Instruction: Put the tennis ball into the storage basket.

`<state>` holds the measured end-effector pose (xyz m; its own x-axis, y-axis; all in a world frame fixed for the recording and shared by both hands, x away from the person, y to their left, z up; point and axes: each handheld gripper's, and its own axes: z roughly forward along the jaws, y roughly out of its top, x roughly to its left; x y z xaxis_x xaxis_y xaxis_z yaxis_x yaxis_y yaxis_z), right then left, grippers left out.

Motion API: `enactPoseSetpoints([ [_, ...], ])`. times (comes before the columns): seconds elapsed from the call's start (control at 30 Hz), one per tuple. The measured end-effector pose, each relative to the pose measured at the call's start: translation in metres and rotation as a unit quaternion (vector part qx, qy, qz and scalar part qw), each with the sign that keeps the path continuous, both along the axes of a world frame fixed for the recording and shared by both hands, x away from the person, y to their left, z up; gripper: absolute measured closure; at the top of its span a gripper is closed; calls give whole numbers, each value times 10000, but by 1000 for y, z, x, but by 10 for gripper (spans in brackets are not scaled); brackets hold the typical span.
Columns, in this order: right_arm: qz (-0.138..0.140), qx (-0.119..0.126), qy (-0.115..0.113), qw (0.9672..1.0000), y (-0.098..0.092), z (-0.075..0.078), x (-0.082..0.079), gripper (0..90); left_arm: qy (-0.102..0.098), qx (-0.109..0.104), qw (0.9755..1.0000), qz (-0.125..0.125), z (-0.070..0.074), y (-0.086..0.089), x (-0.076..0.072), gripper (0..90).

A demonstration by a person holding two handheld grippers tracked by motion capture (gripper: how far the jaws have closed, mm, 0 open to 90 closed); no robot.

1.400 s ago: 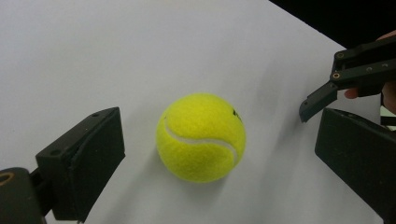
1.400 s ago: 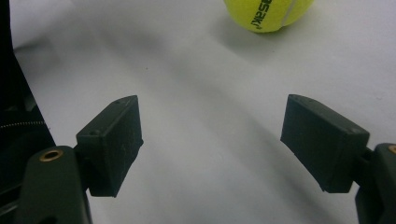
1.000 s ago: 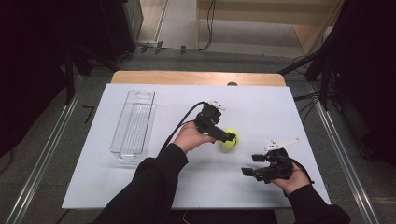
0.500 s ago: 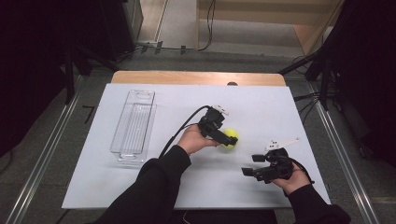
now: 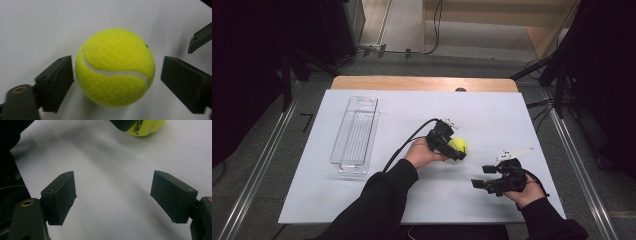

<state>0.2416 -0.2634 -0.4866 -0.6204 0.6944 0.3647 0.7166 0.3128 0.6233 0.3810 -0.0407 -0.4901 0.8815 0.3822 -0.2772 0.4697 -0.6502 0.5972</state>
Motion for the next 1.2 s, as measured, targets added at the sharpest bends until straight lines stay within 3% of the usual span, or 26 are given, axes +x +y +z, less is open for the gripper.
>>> enactPoseSetpoints([
  [0.2,24,-6,11,10000,1,0,0,184,-95,166,9998,-85,-5,-2,-1,195],
  [0.33,32,-9,8,10000,1,0,0,184,-149,161,9997,-98,-7,-3,-1,248],
  [0.6,41,-14,23,10000,1,-1,0,184,-171,214,9995,-146,-5,-2,-2,264],
  [0.73,36,-16,37,10000,1,-1,0,185,-178,206,9995,-174,-1,-1,-3,264],
  [1.03,43,-20,48,10000,1,-1,1,184,25,81,9999,-118,16,6,-6,263],
  [1.2,50,-14,46,10000,1,-1,0,184,12,64,9998,-210,26,9,-11,263],
])
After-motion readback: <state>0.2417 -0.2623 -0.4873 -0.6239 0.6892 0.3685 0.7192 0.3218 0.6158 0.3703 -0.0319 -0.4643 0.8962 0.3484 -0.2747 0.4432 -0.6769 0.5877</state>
